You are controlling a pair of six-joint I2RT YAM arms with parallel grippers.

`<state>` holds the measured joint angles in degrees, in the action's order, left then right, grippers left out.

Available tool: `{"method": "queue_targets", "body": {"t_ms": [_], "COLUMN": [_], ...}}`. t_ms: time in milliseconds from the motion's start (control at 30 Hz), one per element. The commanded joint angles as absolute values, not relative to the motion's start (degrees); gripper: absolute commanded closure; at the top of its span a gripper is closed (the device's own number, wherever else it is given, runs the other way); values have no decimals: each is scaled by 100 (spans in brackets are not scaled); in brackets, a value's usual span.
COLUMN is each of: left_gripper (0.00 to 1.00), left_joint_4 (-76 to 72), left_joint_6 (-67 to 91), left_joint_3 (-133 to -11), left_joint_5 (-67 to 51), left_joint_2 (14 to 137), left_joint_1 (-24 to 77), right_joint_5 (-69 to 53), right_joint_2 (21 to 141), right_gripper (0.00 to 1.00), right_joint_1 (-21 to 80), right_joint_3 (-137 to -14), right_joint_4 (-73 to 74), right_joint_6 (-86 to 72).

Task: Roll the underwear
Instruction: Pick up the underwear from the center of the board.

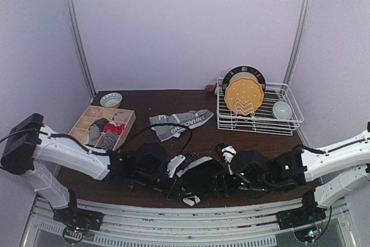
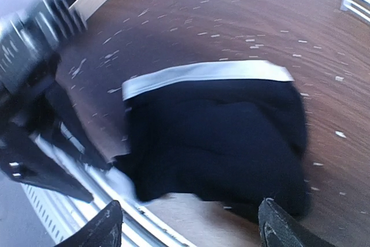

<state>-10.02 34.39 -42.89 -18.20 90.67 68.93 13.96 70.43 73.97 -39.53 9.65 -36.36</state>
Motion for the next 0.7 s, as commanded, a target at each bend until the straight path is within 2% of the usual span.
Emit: {"method": "queue_targets", "body": {"t_ms": [0, 67, 100, 200, 300, 400, 500, 533, 567, 667], "left_gripper": [28, 11, 8, 6, 8, 10, 11, 11, 12, 12], "left_joint_4": [-1058, -657, -379, 315, 496, 504, 414, 349, 279, -49], "left_joint_6": [3550, 3667, 3751, 4014, 4189, 4215, 4115, 4095, 4080, 4035], "left_joint_3": [-3319, -2915, -2786, -2529, -2335, -2308, -2397, -2432, -2485, -2682], "left_joint_5": [-621, -137, 122, 719, 946, 1002, 925, 885, 841, 661], "left_joint_2": [7558, 6870, 6601, 6001, 5674, 5638, 5906, 6030, 6193, 6766], "left_joint_1": [6882, 6882, 6882, 6860, 6855, 6855, 6855, 6855, 6855, 6833], "right_joint_5": [1255, 1230, 1258, 1510, 2118, 2380, 2387, 2422, 2464, 2691], "right_joint_2": [8087, 8582, 8836, 9470, 9935, 10194, 9991, 9812, 9562, 8540], "right_gripper": [22, 22, 22, 24, 32, 51, 79, 93, 100, 100], "right_joint_1": [7894, 8021, 8063, 8155, 8161, 8116, 8078, 8065, 8056, 7952], "right_joint_3": [-4906, -5301, -5504, -5992, -6416, -6604, -6448, -6294, -6155, -5558], "right_joint_4": [1225, 1314, 1391, 1646, 2268, 2896, 2994, 2891, 2793, 2390], "right_joint_6": [-3278, -3174, -3164, -3254, -3631, -3923, -4012, -4014, -4014, -3967]}}
